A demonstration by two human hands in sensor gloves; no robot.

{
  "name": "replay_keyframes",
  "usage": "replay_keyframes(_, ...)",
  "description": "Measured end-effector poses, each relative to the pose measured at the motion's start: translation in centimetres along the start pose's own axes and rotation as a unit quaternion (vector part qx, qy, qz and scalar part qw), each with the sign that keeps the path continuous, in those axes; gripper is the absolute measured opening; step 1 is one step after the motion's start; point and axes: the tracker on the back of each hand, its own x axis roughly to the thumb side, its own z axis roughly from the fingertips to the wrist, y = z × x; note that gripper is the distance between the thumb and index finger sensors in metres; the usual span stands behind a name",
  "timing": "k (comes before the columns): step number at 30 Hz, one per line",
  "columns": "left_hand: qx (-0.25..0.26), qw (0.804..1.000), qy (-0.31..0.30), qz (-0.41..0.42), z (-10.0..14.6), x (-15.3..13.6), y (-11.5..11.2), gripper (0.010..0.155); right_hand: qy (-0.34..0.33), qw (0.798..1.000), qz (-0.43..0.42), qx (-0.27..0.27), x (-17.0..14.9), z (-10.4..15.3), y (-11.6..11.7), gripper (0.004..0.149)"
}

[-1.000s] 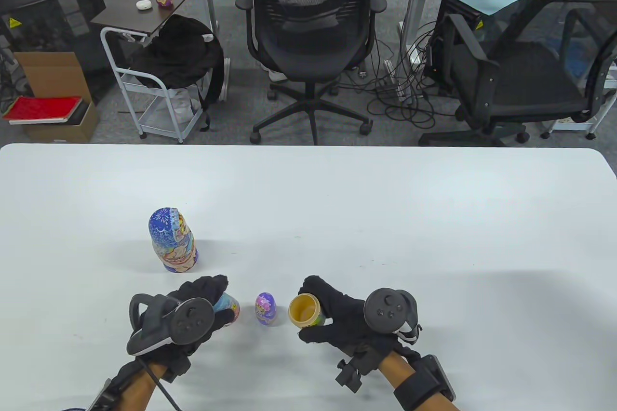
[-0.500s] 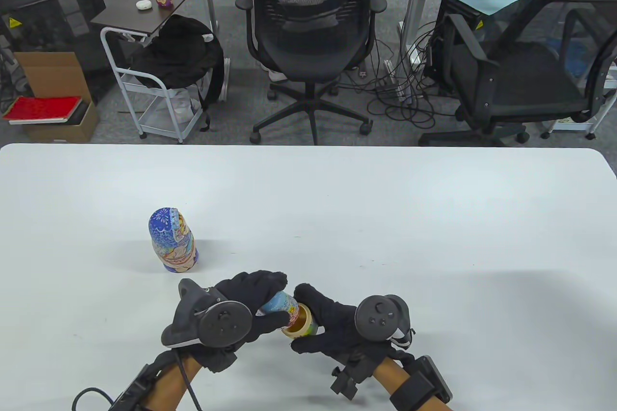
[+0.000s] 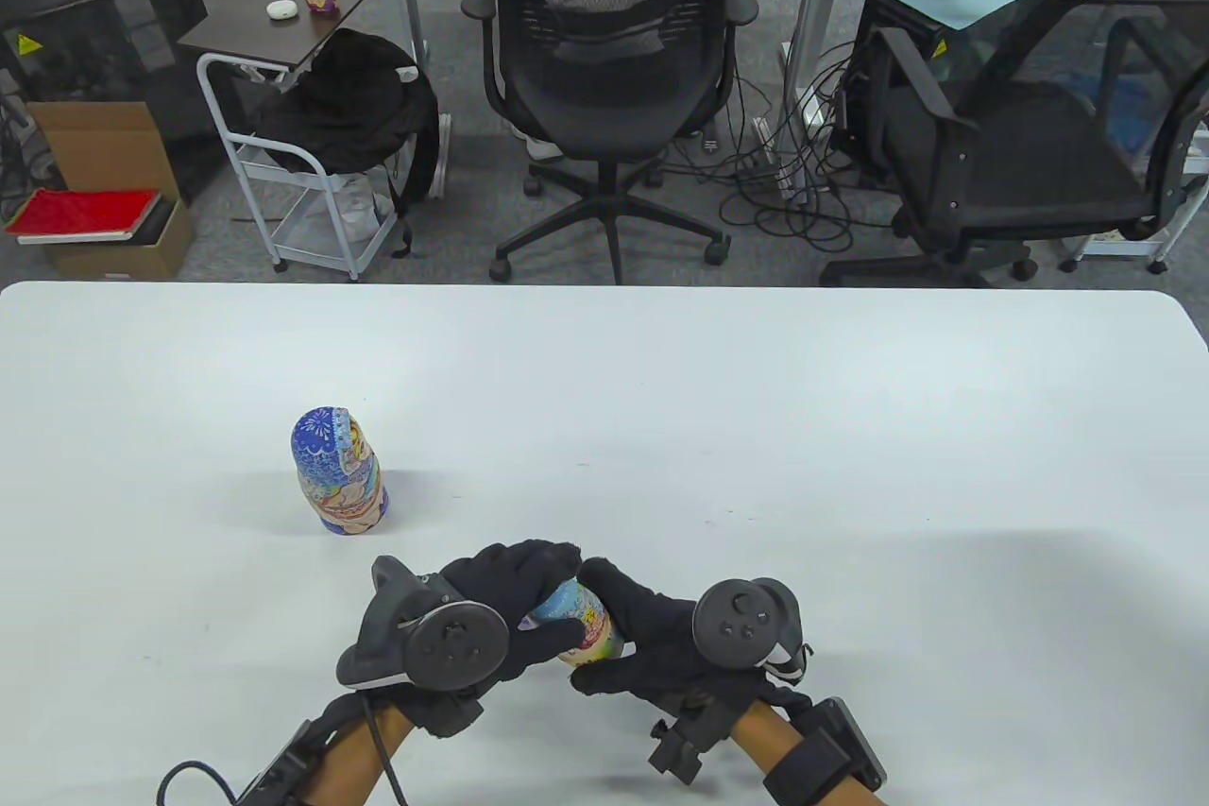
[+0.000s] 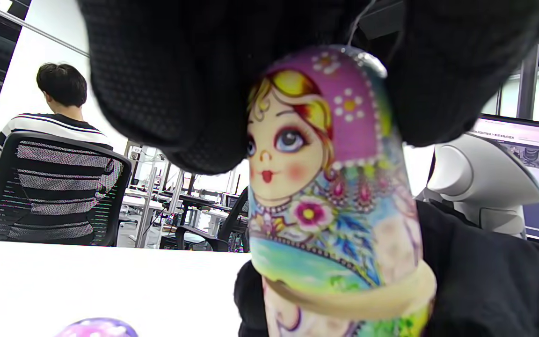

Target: Separate nested Russian dolls into individual dolls

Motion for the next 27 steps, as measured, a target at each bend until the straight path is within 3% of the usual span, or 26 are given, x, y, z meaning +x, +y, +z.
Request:
replay_keyframes(14,-0.026,0.999,-0.002,0.026,0.3,0.3,-0.9,0.067,0.025,0.999,-0.034,-0.005,-0.1,0.0,-0.4,0.104)
replay_keyframes(17,-0.01,0.999,-0.003,0.037,0.5,0.3,-0.8,0.07,0.037,0.997,-0.061,-0.016,0.0,0.1,-0.5,0.106)
replay_keyframes(21,0.01,1.0,-0.009,0.025,0.1,0.2,0.4,0.067,0.03,0.997,-0.064,0.001,0.4,-0.3,-0.8,0.106)
replay_keyframes(23,0.016,1.0,0.001,0.019,-0.4,-0.2,2.0,0.067,0.029,0.996,-0.083,-0.015,0.3,-0.1,-1.4,0.107)
replay_keyframes(27,0.003,0.998,0.039,-0.049,-1.7,-1.8,4.4,0.066,0.047,0.997,-0.039,-0.05,-0.9,0.2,-3.2,0.104)
